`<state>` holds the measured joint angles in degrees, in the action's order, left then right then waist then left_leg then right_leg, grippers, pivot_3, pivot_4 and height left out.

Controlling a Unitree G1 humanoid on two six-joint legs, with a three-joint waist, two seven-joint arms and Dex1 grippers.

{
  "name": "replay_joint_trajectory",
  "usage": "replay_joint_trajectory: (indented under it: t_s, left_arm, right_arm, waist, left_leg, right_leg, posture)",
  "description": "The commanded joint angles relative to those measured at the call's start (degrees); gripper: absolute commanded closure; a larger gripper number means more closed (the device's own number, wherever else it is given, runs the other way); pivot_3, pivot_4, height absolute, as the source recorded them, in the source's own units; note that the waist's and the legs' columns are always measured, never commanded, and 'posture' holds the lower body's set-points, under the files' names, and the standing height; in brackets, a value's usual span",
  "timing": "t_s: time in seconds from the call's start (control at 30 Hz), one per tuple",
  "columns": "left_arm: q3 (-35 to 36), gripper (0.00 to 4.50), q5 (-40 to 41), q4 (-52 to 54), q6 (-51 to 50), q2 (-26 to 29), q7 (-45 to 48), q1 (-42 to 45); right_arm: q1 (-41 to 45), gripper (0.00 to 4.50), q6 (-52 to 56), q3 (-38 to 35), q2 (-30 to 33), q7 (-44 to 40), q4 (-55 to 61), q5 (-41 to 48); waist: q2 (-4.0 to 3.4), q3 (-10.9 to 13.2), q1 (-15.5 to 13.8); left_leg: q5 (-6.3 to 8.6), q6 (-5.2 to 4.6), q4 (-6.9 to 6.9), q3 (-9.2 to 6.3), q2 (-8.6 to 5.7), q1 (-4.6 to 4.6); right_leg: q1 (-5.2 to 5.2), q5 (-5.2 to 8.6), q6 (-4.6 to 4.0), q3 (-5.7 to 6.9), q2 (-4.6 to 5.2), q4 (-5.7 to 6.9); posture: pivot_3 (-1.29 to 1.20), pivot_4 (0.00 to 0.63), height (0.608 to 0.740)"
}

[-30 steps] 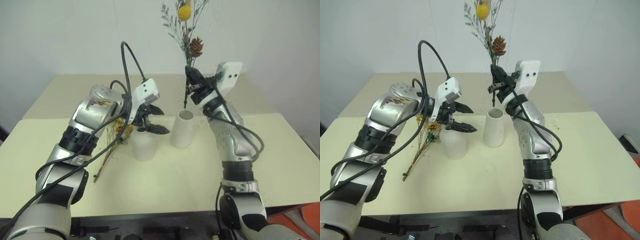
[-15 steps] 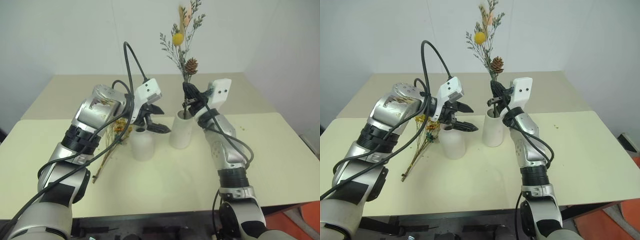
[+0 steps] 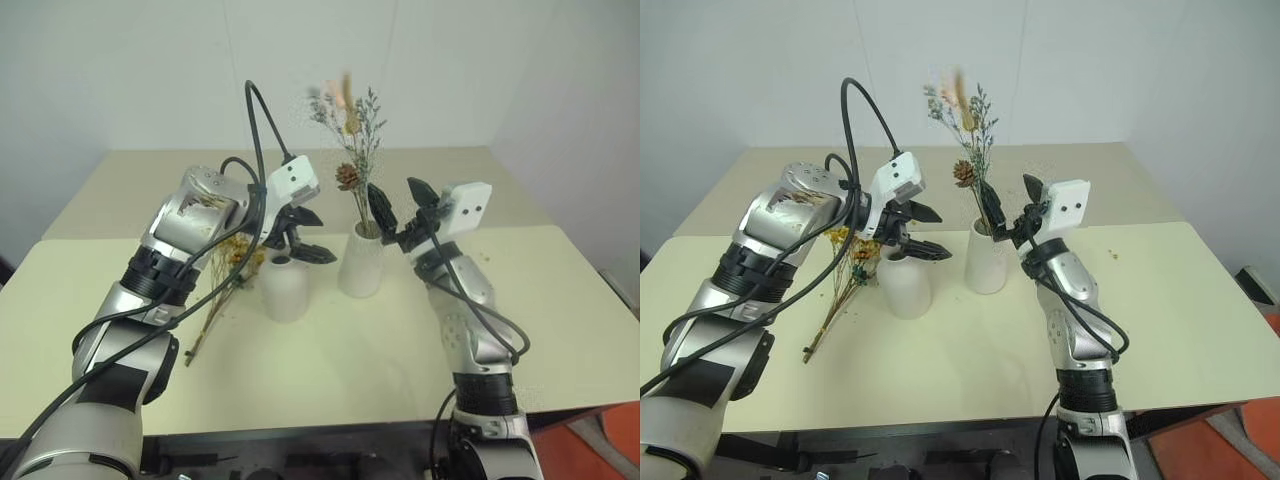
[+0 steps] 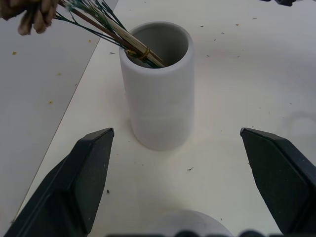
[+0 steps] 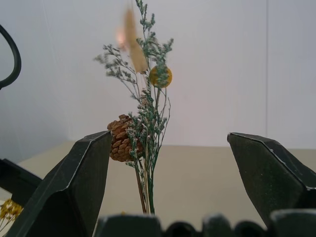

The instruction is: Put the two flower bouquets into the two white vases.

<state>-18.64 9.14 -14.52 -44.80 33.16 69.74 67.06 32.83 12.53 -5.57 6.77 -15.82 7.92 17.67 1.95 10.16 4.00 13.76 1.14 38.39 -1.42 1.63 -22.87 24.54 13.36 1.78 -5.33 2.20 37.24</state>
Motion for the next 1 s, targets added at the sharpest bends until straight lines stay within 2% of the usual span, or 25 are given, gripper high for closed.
replay_joint_trajectory:
  t_s: [0.03,0.23,0.33,0.5,0.63,0.77,1.0]
  left_arm:
    - [1.0,0.0,-0.3,0.3,1.0,0.8,0.0,1.2]
    - [2.5,0.0,0.0,1.4,0.6,3.4,-0.1,0.8]
    - [4.7,0.0,1.2,3.8,-1.1,6.8,0.0,-0.1]
    - [9.9,0.0,4.2,11.9,-5.9,13.5,-0.1,-4.3]
    - [14.6,0.0,7.2,17.9,-9.7,18.5,-1.1,-7.5]
    - [18.4,0.0,10.3,23.3,-16.0,24.0,-2.5,-11.7]
    - [23.2,0.0,14.0,29.9,-24.0,31.2,-6.3,-19.2]
  right_arm:
    - [-0.4,0.07,1.3,-0.5,1.1,0.0,4.0,1.3]
    - [-2.8,0.07,6.5,-0.5,5.9,-4.7,8.2,5.3]
    - [-4.5,0.07,10.0,-1.7,10.9,-9.0,11.7,9.1]
    - [-6.5,0.07,14.7,-4.1,22.6,-21.3,15.6,17.0]
    - [-5.2,0.07,17.3,-5.2,29.2,-28.6,16.0,22.7]
    - [-1.1,0.07,19.2,-3.7,32.4,-33.0,14.5,24.4]
    - [4.3,0.07,21.9,-0.4,33.9,-38.3,11.8,25.4]
  waist:
    - [0.0,0.0,0.0]
    - [0.0,0.0,0.0]
    - [0.0,0.0,0.0]
    - [0.0,0.0,-0.1]
    - [0.03,0.0,-0.2]
    - [0.02,0.0,0.1]
    - [0.07,0.1,-0.3]
  left_leg:
    - [0.0,0.0,0.0,0.0,0.0,0.0]
    - [0.0,0.0,0.0,0.0,0.0,-0.01]
    - [0.0,0.0,0.0,0.0,0.0,-0.02]
    - [0.0,0.0,0.0,0.0,0.01,0.01]
    - [0.0,0.0,0.03,0.0,0.02,0.03]
    - [0.0,0.0,0.05,0.0,0.03,0.05]
    - [0.0,0.0,0.05,-0.01,0.06,0.06]
  right_leg:
    - [0.0,0.0,0.0,0.0,0.0,0.01]
    - [0.0,0.0,0.0,0.01,0.0,-0.01]
    - [0.0,0.0,0.01,0.01,0.0,-0.03]
    - [-0.04,0.02,0.03,0.02,0.0,-0.04]
    - [-0.09,0.02,0.04,0.04,0.0,-0.06]
    - [-0.12,0.04,0.06,0.05,-0.01,-0.06]
    - [-0.15,0.04,0.06,0.11,-0.03,-0.08]
  posture:
    - [0.0,0.15,0.74]
    - [0.0,0.15,0.74]
    - [0.0,0.15,0.74]
    - [0.0,0.15,0.74]
    - [0.0,0.15,0.74]
    - [0.0,0.15,0.74]
    - [0.0,0.15,0.74]
